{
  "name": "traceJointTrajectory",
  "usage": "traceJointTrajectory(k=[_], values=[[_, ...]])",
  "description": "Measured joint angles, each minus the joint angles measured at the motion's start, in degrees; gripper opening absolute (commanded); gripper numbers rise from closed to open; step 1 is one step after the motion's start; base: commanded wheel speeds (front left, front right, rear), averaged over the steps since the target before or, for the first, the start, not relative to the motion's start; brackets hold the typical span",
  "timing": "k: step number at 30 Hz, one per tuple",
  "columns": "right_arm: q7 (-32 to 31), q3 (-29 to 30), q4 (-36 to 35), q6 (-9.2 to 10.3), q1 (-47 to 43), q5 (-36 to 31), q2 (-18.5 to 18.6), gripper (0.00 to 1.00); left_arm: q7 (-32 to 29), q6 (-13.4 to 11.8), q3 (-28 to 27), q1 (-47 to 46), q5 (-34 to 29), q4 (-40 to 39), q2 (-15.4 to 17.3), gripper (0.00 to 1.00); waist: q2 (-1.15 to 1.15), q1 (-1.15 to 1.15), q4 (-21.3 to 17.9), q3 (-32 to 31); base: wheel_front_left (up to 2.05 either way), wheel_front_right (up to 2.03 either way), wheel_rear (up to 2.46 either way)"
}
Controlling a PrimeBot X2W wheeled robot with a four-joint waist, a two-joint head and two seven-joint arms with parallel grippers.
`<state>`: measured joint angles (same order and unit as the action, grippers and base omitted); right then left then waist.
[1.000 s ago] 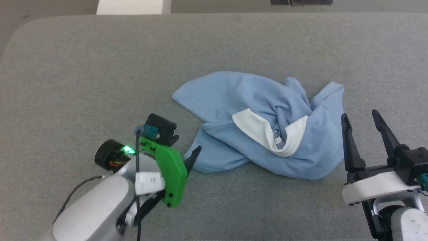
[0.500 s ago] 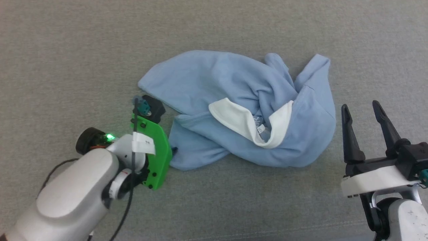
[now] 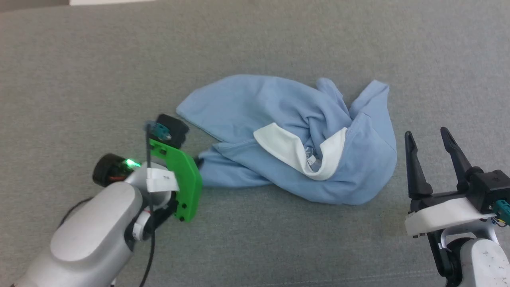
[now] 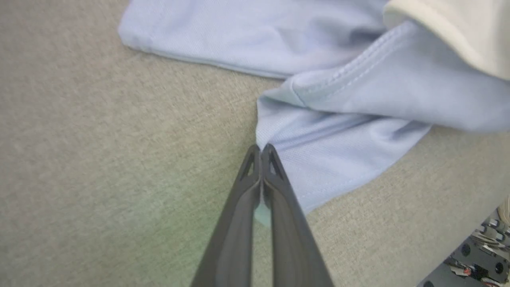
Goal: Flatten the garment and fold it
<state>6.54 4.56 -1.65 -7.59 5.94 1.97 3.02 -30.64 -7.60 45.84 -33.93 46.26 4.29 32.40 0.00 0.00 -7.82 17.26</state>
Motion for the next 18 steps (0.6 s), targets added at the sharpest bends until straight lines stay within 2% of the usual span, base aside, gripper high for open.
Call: traceJointTrajectory(k=[6, 13, 15, 18], values=[[-0.79, -0.05, 0.3, 0.0, -0.12, -0.05, 0.0, 1.0, 9.23, -0.16, -4.39, -1.71, -2.76, 0.45, 0.84, 0.0, 0.0, 0.0, 1.46, -3.36, 0.0, 0.0, 0.0], [-1.6, 0.01, -0.05, 0.0, -0.61, -0.05, -0.01, 1.0, 23.42, -1.12, -11.13, -6.95, -9.14, -1.07, 5.34, 0.0, 0.0, 0.0, 3.63, -5.97, 0.0, 0.0, 0.0], [-1.78, 0.13, -0.22, 0.0, -0.97, -0.05, 0.0, 1.0, 26.19, -0.79, -11.57, -7.13, -10.01, -2.19, 6.78, 0.0, 0.0, 0.0, 4.28, -6.36, 0.0, 0.0, 0.0], [-2.01, 0.13, -0.26, 0.0, -1.48, -0.05, -0.01, 1.0, 26.37, 0.76, -9.11, -4.9, -11.91, -3.32, 9.15, 0.0, 0.0, 0.0, 5.22, -6.9, 0.0, 0.0, 0.0]])
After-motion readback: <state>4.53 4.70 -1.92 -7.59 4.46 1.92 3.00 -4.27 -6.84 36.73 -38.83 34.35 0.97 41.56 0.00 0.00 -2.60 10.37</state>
